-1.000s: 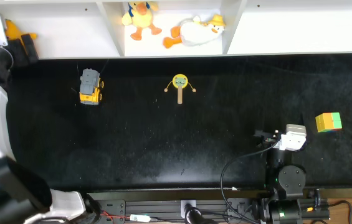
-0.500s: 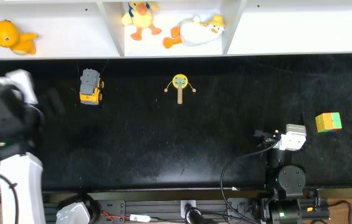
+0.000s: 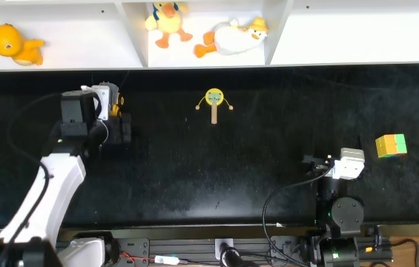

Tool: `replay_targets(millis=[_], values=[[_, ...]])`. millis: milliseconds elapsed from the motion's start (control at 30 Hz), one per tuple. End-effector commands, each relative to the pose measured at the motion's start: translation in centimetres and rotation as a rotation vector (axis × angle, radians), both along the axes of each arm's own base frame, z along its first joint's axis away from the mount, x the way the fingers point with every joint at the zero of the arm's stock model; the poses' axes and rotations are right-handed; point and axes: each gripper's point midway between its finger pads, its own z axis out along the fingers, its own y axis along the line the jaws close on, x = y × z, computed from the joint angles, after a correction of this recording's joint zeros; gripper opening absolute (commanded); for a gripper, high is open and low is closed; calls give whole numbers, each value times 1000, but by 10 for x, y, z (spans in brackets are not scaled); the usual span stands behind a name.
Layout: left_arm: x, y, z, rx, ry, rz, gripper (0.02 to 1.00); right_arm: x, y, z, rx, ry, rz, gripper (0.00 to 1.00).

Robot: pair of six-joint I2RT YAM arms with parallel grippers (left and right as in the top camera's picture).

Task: Store Toys

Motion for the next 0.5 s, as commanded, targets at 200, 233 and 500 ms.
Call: replay_targets(millis=[200,233,500], values=[[36,8,8,54,-98,13,882,0,0,-4,7,1,2,996],[37,9,7,55,-97,13,873,0,0,-4,7,1,3,996],[39,9,-2,56,-84,14,538,0,0,-4,7,1,3,993]])
